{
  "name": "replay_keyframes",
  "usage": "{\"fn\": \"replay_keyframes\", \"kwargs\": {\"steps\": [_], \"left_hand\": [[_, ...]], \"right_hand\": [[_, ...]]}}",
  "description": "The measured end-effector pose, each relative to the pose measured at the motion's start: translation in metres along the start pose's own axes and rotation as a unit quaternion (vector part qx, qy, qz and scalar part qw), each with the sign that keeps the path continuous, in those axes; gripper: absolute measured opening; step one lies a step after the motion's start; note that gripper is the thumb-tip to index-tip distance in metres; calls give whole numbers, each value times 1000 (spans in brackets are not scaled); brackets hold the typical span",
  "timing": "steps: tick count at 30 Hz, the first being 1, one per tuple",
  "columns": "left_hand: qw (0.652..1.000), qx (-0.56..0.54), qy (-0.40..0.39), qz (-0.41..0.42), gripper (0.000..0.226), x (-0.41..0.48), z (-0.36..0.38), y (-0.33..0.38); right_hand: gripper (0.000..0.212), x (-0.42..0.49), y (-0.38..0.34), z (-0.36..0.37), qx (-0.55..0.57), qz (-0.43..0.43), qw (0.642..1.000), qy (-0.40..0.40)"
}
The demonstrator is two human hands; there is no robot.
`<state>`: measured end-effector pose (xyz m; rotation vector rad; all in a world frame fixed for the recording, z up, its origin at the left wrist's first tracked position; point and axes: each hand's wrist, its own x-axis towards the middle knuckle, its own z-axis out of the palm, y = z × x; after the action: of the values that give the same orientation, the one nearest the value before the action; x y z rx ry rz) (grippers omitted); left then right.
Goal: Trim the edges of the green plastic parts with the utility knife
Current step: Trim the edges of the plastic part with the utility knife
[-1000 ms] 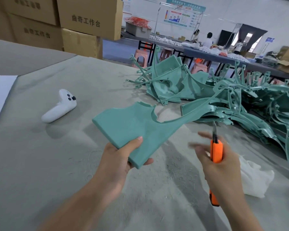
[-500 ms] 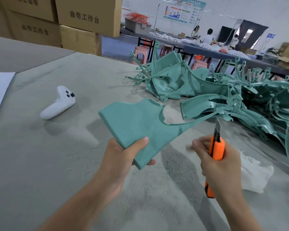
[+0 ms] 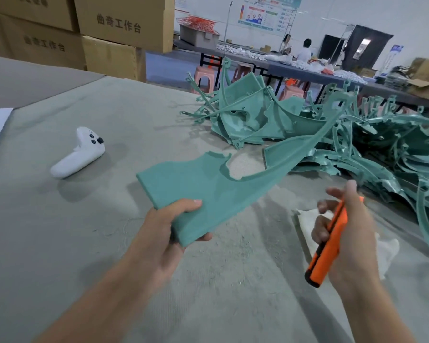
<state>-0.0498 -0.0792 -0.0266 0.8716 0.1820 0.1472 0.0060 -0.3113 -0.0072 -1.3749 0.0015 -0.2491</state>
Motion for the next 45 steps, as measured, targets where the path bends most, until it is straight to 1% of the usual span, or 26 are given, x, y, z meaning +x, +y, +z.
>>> {"fn": "replay_keyframes", "kwargs": {"steps": [1, 2, 3, 5, 7, 8, 11, 12, 15, 16, 19, 20, 22, 23, 26, 28, 31, 32, 36, 38, 40, 43, 45], "left_hand": [[1000, -1, -12, -12, 16, 0, 0, 0], [999, 4, -27, -20, 16, -1, 0, 1], [999, 10, -41, -25, 17, -1, 0, 2], [997, 22, -70, -28, 18, -2, -1, 4], [994, 37, -96, -36, 25, -3, -3, 6], [992, 45, -106, -44, 30, -3, -4, 8], [987, 71, -125, -66, 47, -3, -7, 11], [986, 84, -126, -69, 49, -4, -8, 13], [981, 119, -136, -66, 45, -6, -6, 17], [980, 125, -139, -64, 44, -6, -6, 18], [978, 144, -138, -59, 42, -6, -6, 20], [978, 151, -134, -58, 42, -6, -6, 21], [977, 164, -127, -56, 41, -6, -6, 21], [976, 170, -125, -54, 41, -6, -7, 21], [975, 180, -123, -47, 42, -6, -6, 21], [974, 185, -121, -43, 42, -6, -6, 21], [974, 189, -116, -37, 42, -7, -5, 21], [975, 190, -114, -35, 42, -7, -5, 21], [975, 190, -107, -32, 43, -8, -5, 20], [975, 193, -101, -30, 47, -7, -5, 19], [976, 193, -97, -26, 46, -7, -4, 18], [976, 192, -104, -25, 42, -7, -3, 17], [976, 189, -107, -27, 43, -7, -4, 17]], "right_hand": [[60, 0, 0, 0, -12, 19, 999, -31], [70, -1, 0, 0, -34, 22, 997, -65], [74, -3, -1, 1, -61, 17, 993, -99], [70, -6, -1, 3, -122, -6, 981, -152], [66, -8, 1, 6, -192, -46, 964, -180], [65, -9, 3, 7, -207, -62, 958, -190], [66, -12, 4, 9, -187, -85, 948, -243], [64, -12, 3, 9, -184, -94, 941, -266], [52, -12, 1, 8, -162, -114, 925, -324], [55, -12, 0, 8, -157, -121, 919, -341], [73, -12, -2, 6, -164, -125, 904, -373], [72, -12, -3, 5, -169, -121, 900, -382], [55, -12, -5, 3, -183, -117, 891, -399], [49, -12, -5, 2, -193, -117, 888, -401], [57, -10, -4, -1, -219, -111, 887, -392], [54, -9, -3, -2, -235, -115, 885, -385], [57, -8, -3, -3, -244, -121, 885, -377], [54, -8, -3, -3, -248, -122, 886, -372], [31, -10, -5, 0, -270, -139, 892, -335], [29, -10, -6, 1, -277, -151, 897, -309], [37, -10, -5, 1, -292, -169, 900, -277], [62, -8, -3, 0, -308, -187, 901, -242], [69, -8, -1, 0, -301, -188, 905, -233]]}}
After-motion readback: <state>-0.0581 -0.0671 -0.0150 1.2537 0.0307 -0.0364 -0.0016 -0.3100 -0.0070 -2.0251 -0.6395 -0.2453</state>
